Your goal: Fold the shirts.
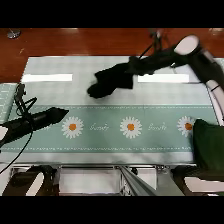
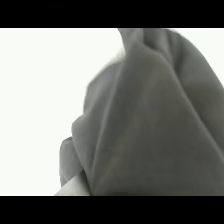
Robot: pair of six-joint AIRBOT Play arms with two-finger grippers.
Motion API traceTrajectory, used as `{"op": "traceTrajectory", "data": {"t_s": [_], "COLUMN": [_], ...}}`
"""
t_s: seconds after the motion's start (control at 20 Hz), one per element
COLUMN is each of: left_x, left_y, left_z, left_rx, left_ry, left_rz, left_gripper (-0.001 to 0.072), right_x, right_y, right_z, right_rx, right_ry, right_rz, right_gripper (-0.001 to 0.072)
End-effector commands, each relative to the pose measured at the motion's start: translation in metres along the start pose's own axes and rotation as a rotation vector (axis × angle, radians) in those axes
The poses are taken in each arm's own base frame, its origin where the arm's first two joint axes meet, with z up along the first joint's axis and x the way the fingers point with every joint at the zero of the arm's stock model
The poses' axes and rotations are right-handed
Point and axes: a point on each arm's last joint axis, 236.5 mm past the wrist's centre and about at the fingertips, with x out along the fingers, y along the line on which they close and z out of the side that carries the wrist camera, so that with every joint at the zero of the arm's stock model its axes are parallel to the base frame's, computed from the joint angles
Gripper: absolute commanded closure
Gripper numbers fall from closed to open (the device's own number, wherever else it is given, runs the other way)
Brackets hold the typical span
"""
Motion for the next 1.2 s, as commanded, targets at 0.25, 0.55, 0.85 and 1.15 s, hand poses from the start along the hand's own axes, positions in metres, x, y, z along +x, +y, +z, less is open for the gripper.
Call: {"op": "traceTrajectory", "data": {"t_s": [0.25,0.55,0.85,1.15], "left_x": [0.0,0.0,0.0,0.0], "left_y": [0.0,0.0,0.0,0.0], "left_z": [0.0,0.0,0.0,0.0], "left_rx": [0.001,0.002,0.006,0.032], "left_ry": [0.001,0.001,0.0,0.0], "left_rz": [0.0,0.0,0.0,0.0], "left_gripper": [0.0686,0.0686,0.0686,0.0686], "right_x": [-0.223,-0.342,-0.366,-0.384], "right_y": [-0.091,-0.154,-0.188,-0.191], "right_z": [0.008,-0.068,-0.217,-0.364], "right_rx": [0.202,0.501,0.838,1.225], "right_ry": [-0.068,-0.199,-0.161,-0.138], "right_rz": [-0.299,-0.614,-0.853,-1.141], "right_gripper": [0.0681,0.0681,0.068,0.068]}}
